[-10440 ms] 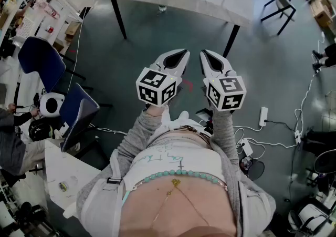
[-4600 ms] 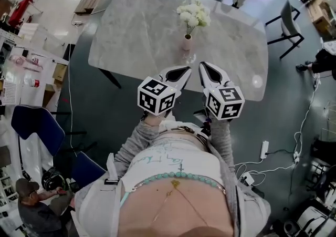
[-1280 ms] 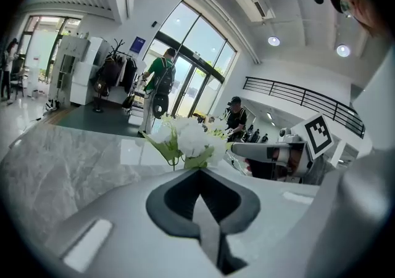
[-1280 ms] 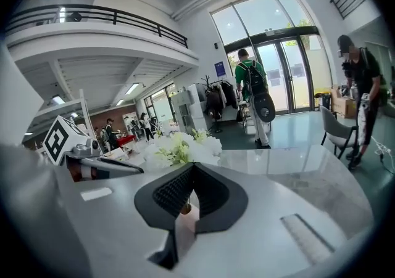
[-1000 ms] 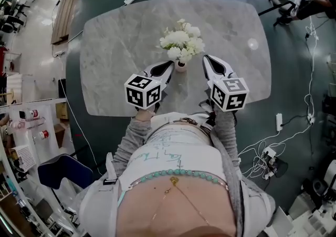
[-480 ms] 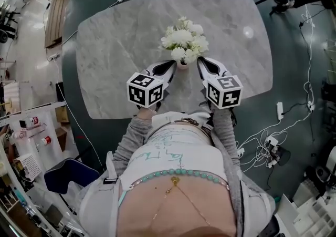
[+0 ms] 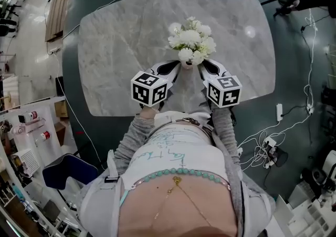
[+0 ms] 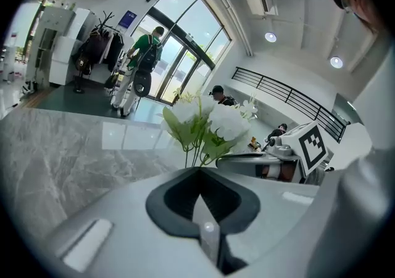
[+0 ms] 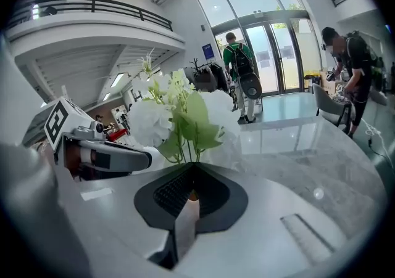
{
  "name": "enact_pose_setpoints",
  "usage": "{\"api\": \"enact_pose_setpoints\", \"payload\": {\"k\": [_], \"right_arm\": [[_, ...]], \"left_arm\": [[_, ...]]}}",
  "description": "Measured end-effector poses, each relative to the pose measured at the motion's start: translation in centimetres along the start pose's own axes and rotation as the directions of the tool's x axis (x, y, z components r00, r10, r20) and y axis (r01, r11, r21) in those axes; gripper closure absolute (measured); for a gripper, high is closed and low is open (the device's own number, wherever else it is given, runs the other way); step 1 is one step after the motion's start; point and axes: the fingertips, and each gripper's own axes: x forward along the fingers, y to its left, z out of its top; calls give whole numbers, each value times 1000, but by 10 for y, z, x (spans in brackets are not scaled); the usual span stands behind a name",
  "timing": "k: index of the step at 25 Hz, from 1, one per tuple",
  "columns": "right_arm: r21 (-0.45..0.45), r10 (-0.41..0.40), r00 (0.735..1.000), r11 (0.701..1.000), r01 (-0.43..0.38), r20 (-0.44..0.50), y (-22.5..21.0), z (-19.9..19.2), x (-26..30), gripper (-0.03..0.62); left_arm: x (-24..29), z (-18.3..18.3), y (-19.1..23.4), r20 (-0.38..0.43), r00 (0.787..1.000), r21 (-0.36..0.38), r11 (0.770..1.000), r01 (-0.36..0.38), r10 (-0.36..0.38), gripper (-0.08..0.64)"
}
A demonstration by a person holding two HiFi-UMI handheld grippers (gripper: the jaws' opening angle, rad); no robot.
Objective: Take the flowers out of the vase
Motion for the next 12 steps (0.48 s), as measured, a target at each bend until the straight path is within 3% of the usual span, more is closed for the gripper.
{"api": "enact_pose_setpoints", "payload": {"k": [12], "right_arm": [[-9, 46, 998, 999, -46, -30, 4, -12, 8, 565]], "left_arm": [[2, -1, 1, 13, 1000, -23, 1000, 0, 0, 560]]}}
